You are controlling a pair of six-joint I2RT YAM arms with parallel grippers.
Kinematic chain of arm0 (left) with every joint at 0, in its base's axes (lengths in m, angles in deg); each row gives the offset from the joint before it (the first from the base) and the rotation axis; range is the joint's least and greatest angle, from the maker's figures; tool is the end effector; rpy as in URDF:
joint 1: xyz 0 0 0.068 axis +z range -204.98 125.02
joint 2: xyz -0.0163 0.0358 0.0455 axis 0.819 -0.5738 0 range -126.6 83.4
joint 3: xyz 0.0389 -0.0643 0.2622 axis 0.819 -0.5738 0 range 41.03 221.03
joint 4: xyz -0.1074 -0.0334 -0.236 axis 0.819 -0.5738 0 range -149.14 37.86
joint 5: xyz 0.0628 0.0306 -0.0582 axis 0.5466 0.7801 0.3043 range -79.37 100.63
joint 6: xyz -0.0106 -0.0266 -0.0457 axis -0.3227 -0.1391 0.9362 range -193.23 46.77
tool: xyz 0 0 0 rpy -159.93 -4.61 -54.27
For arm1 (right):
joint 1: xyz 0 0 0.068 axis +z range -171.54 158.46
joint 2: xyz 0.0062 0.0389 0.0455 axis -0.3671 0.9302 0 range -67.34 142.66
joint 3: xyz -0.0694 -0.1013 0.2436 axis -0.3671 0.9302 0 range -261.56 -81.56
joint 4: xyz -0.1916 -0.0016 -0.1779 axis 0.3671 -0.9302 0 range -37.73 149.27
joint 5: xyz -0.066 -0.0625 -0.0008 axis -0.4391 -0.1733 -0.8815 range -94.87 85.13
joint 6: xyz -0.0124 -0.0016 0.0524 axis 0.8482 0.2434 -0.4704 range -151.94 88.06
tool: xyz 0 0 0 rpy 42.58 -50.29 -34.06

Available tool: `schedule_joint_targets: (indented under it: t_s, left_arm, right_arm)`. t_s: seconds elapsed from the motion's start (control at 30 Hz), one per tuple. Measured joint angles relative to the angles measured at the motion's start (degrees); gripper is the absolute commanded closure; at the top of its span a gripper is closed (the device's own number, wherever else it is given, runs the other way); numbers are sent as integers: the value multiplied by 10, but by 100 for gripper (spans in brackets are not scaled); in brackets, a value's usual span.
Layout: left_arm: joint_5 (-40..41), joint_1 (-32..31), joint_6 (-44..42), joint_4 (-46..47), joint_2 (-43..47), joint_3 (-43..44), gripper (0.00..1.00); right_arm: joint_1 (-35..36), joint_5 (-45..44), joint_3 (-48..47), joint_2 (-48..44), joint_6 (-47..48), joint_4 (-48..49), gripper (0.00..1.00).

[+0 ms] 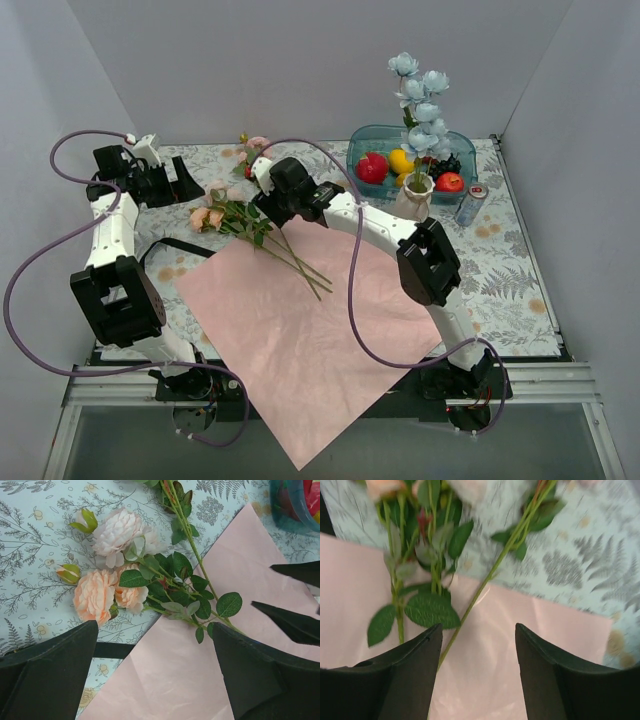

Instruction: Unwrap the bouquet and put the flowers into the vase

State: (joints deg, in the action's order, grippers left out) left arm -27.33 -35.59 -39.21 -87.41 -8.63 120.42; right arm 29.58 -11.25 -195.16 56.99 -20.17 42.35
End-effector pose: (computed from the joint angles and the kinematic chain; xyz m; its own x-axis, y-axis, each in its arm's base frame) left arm 0.3374 0.0956 0.3065 -0.6513 -0.6969 -0.3004 -0.2861 0.5921 -0.7533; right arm 0.3279 0.4005 0.2941 -0.1400 -0.4966 -0.8566 -0.7564 0.6119 -0.2311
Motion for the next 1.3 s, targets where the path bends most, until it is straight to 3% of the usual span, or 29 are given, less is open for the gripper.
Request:
schedule_joint_targets:
  t_s: [0.17, 0.53, 1.3]
  left_arm:
    - [-7, 6, -8, -3, 0, 0, 2]
    - [-21, 16, -12, -1, 0, -8, 2]
    - [-26, 18, -21, -3, -4, -10, 2]
  right_arm:
    - [-11, 28, 59, 12, -14, -23, 43]
    - [-12, 94, 144, -26, -26, 26, 44]
    - [0, 113, 64, 76, -24, 34, 44]
